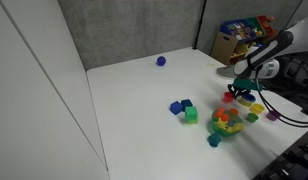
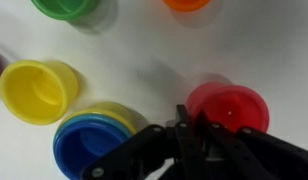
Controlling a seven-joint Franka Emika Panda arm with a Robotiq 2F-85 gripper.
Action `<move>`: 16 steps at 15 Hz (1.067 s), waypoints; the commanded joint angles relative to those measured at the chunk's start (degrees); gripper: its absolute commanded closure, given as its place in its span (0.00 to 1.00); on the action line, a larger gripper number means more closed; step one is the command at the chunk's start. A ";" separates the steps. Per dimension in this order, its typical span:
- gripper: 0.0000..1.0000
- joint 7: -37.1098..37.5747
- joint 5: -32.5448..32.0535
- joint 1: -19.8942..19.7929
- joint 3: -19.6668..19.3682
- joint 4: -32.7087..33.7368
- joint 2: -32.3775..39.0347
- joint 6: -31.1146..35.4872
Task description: Put the small pink bowl and put it in the small blue bowl
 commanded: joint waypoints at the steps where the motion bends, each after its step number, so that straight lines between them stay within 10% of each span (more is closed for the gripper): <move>1: 0.95 -3.35 1.36 -1.97 0.13 -3.12 -5.54 -0.33; 16: 0.95 -15.88 3.30 -13.34 0.44 -11.43 -13.00 -0.09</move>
